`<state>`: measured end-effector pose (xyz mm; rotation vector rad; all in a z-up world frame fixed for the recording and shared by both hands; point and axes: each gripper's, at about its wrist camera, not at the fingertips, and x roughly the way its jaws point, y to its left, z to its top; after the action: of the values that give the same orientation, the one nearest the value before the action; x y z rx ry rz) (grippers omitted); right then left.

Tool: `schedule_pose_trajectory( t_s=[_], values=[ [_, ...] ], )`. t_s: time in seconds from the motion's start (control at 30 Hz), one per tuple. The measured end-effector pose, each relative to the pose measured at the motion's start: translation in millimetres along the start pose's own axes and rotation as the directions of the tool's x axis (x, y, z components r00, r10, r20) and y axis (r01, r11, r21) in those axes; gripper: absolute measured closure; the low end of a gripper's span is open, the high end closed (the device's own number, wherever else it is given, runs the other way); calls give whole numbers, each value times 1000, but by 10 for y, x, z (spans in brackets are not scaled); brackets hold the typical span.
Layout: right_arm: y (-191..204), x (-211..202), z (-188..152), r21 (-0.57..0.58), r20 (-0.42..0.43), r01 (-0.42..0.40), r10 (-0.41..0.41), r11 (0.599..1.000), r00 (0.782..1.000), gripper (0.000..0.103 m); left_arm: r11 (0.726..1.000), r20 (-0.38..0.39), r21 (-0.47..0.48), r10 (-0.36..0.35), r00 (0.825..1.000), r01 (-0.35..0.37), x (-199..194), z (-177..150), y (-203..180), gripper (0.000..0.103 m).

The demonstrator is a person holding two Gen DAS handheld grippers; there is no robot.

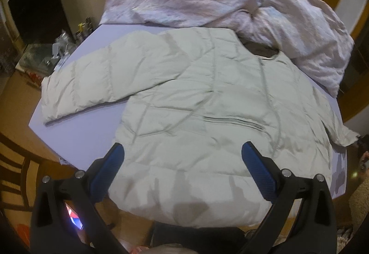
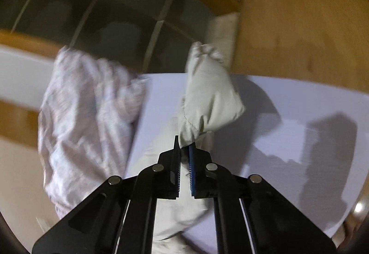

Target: Fold large clothes

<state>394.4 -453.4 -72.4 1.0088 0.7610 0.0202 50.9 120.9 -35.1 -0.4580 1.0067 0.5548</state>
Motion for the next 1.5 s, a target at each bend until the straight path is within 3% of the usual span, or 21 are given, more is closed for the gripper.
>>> schedule_pose_trajectory(
  t_s=[0.23,0.33,0.43,0.53,0.67,0.8,1.03,1.2,1.23,1.27,1.33,1.37,1.43,1.5],
  values=[
    [1298,77,-476,-268,-108,-175,150,947,983,97,994,-3,-109,5,1000,-6,124,146,401,2],
    [1793,177,-883,-345,-210,-261,197,902,958,97,988,8,-154,16,1000,-14,161,210,594,2],
    [2243,349,-1455,-401,-339,-347,215,848,916,97,979,13,-203,26,1000,-23,205,265,788,2],
    [2487,483,-2000,-425,-446,-410,207,807,871,97,967,15,-253,24,1000,-19,246,290,999,2],
    [2714,685,-2672,-463,-539,-444,154,767,828,97,957,15,-291,28,999,-23,280,298,1203,2],
    [2737,953,-3226,-485,-599,-417,56,769,799,97,952,16,-304,42,999,-35,311,291,1382,2],
    [2368,1301,-3889,-614,-585,-296,-170,731,793,96,940,0,-341,34,999,-32,440,308,1631,2],
    [2237,1376,-4227,-753,-507,-217,-337,621,794,90,935,-9,-353,23,1000,-25,532,356,1748,2],
    [2233,1391,-4306,-775,-500,-216,-369,594,783,80,935,-12,-355,20,1000,-23,558,371,1770,2],
    [2229,1392,-4346,-784,-501,-220,-384,580,775,76,934,-15,-357,17,1000,-21,580,383,1791,2],
    [2264,1360,-4429,-792,-515,-248,-393,557,762,54,931,-20,-364,7,1000,-14,623,407,1834,2],
    [2297,1320,-4465,-797,-519,-260,-397,545,757,52,929,-23,-369,3,1000,-11,644,417,1854,2],
    [2410,1218,-4480,-802,-514,-289,-355,523,781,51,924,-28,-383,-6,1000,-5,686,430,1906,2],
    [2497,1166,-4411,-777,-528,-316,-290,545,799,52,915,-34,-403,-18,999,3,730,434,1968,2]
  ],
)
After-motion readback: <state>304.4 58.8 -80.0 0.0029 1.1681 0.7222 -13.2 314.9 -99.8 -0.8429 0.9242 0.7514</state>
